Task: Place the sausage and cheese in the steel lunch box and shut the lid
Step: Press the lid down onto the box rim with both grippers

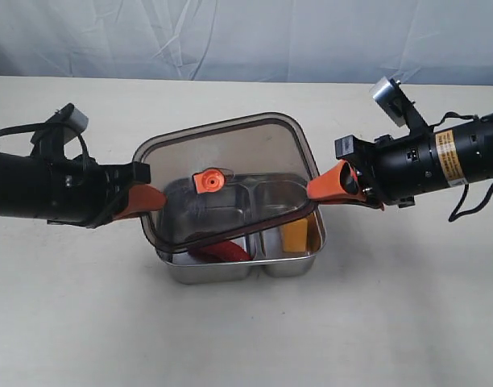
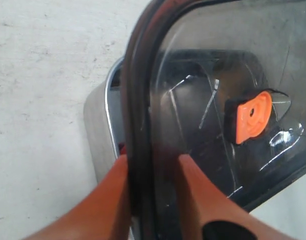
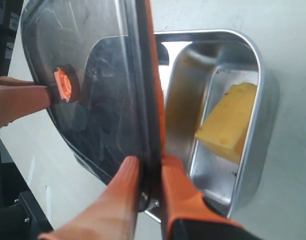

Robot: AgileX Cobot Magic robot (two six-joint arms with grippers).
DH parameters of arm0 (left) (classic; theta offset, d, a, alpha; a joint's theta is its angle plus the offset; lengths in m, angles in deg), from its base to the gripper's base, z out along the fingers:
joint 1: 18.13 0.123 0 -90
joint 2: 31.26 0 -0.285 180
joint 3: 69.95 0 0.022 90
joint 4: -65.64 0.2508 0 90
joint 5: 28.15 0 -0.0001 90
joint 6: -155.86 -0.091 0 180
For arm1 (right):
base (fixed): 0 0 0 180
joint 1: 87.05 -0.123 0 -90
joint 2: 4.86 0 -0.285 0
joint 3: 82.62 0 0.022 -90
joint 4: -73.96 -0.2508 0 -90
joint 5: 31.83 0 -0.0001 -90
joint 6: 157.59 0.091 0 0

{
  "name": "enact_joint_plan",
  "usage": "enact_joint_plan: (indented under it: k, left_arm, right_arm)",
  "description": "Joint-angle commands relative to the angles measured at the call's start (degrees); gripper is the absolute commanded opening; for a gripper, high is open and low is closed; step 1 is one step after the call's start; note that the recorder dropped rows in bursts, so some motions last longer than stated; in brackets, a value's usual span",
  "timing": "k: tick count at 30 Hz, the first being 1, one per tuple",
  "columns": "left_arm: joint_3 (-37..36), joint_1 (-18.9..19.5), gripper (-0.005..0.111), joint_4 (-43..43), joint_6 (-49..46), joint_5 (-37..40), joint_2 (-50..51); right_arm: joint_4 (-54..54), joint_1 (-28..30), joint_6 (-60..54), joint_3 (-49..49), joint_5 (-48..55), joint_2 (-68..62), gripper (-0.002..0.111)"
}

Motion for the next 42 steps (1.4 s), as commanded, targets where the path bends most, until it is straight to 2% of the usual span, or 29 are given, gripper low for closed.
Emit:
enact_joint_plan:
  k: [1,13,18,23,27,30,33,38,42]
  left_arm:
    - [0.7,-2.4,0.000,-1.3,0.4,5.4,0.3]
    - [0.9,-2.4,0.000,-3.2,-0.3,-0.5,0.3]
    - [1.3,-2.5,0.000,-3.6,-1.0,-0.5,0.3]
    - [3.1,-6.0,0.000,-2.7,-1.2,-0.9,0.3]
    - [3.8,-9.0,0.000,-1.8,-0.8,-7.2,0.3]
    - [3.8,-9.1,0.000,1.2,1.4,-6.9,0.5]
    - [3.8,-9.1,0.000,9.7,7.9,-8.3,2.1]
    - [3.8,-9.1,0.000,10.2,8.7,-10.8,3.9]
    - [3.8,-9.1,0.000,11.3,8.6,-7.9,3.9]
  right_arm:
    - [-2.1,-1.5,0.3,-2.3,-9.5,0.8,-0.001]
    - [-2.1,-1.5,0.1,-4.9,-8.2,1.2,-0.001]
    - [-2.1,-1.5,0.3,-5.1,-9.1,1.2,-0.001]
    - [-2.1,-1.4,-0.4,-7.8,-7.1,1.2,-0.001]
    - [-2.1,-1.4,-1.9,-8.4,-6.5,1.2,-0.001]
    - [-2.1,-1.4,-1.9,-8.4,-4.0,1.2,-0.001]
    - [-2.1,-1.4,-1.9,-7.9,-1.0,1.2,-0.001]
    - [-2.1,-1.4,-1.9,-7.0,-0.7,1.2,-0.001]
    - [-2.1,-1.4,-1.9,-7.0,-1.4,1.2,-0.001]
